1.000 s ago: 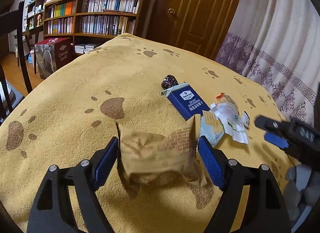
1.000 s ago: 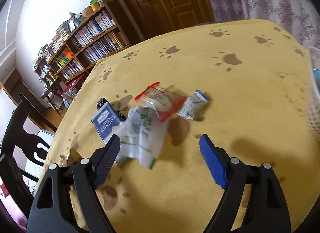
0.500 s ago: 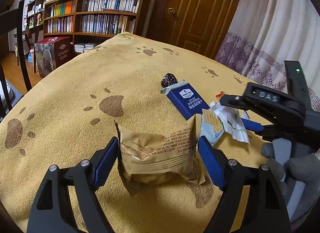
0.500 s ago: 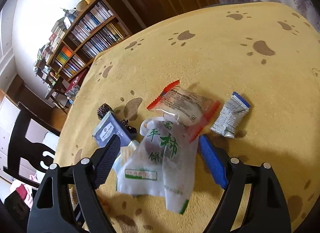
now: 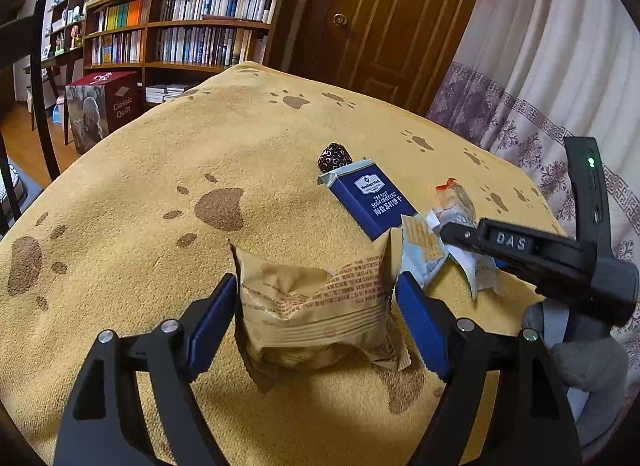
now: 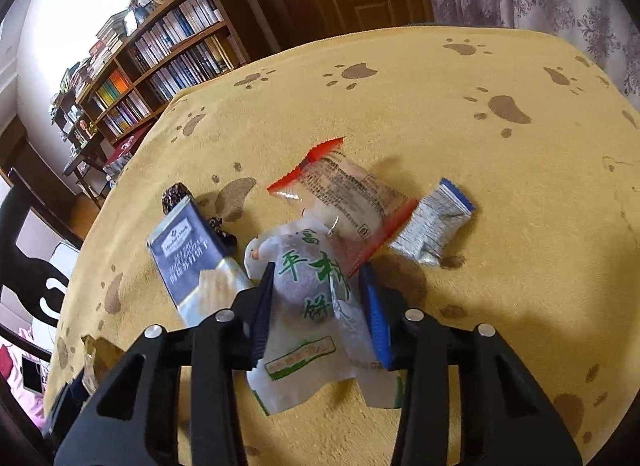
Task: Organize snacks
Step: 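Grasp the white green-print bag with the right tool while the left tool holds the bread packet, then lift the white bag with the right tool and carry it toward the basket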
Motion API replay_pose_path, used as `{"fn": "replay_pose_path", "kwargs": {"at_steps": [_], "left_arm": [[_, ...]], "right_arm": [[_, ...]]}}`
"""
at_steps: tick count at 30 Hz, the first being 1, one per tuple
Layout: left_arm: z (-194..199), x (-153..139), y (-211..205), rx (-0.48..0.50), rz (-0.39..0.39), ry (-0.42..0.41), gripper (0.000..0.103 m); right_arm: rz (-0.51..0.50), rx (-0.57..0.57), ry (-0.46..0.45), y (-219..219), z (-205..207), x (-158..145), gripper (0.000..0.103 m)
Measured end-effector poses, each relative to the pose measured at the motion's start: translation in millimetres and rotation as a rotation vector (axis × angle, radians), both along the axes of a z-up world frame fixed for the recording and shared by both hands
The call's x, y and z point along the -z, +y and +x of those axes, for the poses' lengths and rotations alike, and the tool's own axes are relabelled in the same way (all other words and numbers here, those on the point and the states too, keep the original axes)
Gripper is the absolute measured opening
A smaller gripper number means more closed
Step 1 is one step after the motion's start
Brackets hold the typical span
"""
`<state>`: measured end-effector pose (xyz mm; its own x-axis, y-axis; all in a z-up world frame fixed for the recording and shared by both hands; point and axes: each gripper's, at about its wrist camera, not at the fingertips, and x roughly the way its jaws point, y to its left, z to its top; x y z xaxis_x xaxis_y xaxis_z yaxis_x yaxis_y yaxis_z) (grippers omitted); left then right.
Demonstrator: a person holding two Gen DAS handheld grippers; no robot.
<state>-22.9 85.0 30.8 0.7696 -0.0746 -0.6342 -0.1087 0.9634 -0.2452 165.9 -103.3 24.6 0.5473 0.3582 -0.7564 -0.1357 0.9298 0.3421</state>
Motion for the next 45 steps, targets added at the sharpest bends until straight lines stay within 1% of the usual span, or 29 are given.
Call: {"fn": "replay_pose_path", "kwargs": {"at_steps": [6,10,11,18,24,25,27,29,34,38,40,42,44,45], "left_arm": [[1,0,0,0.001,-0.001,-0.001,0.080],[0,0,0,0.002,-0.003,-0.003,0.080],[0,0,0,0.004,-0.004,-0.004,0.080],[-1,0,-2,0.009,-0.006,-0.007,0.080],[-1,-1,-1,0.007,-0.009,-0.007,0.080],[-1,-1,-1,0.008,-0.008,-0.008,0.080],[-1,-1,-1,0.008,-0.008,-0.008,0.080],[-2,-1,-1,0.008,-0.009,-0.009,0.080],[-2,-2,0,0.004,-0.023,-0.010,0.080],[-3,-2,0,0.008,-0.024,-0.013,0.080],[-3,-2,0,0.010,-0.023,-0.014,0.080],[-3,-2,-1,0.013,-0.024,-0.015,0.080],[-3,-2,-1,0.016,-0.025,-0.016,0.080],[-3,-1,-1,0.018,-0.025,-0.016,0.080]], "right_arm": [[-0.058,-0.008,-0.039,-6,-25,-1,0.040],[-0.097,-0.009,-0.080,-15,-50,-6,0.039],[-0.109,-0.004,-0.088,-17,-56,-7,0.038],[-0.098,-0.002,-0.104,-32,-87,-14,0.037],[-0.092,-0.001,-0.115,-39,-100,-19,0.037],[-0.087,0.001,-0.115,-39,-100,-18,0.038],[-0.077,0.006,-0.106,-40,-99,-17,0.044],[-0.068,0.015,-0.098,-40,-98,-15,0.058],[-0.092,-0.010,-0.104,-32,-95,-12,0.060],[-0.129,-0.020,-0.089,-25,-85,-2,0.060],[-0.154,-0.025,-0.074,-21,-81,3,0.058],[-0.173,-0.027,-0.076,-20,-81,6,0.053],[-0.181,-0.037,-0.084,-18,-84,6,0.042],[-0.180,-0.040,-0.087,-18,-85,5,0.040]]}}
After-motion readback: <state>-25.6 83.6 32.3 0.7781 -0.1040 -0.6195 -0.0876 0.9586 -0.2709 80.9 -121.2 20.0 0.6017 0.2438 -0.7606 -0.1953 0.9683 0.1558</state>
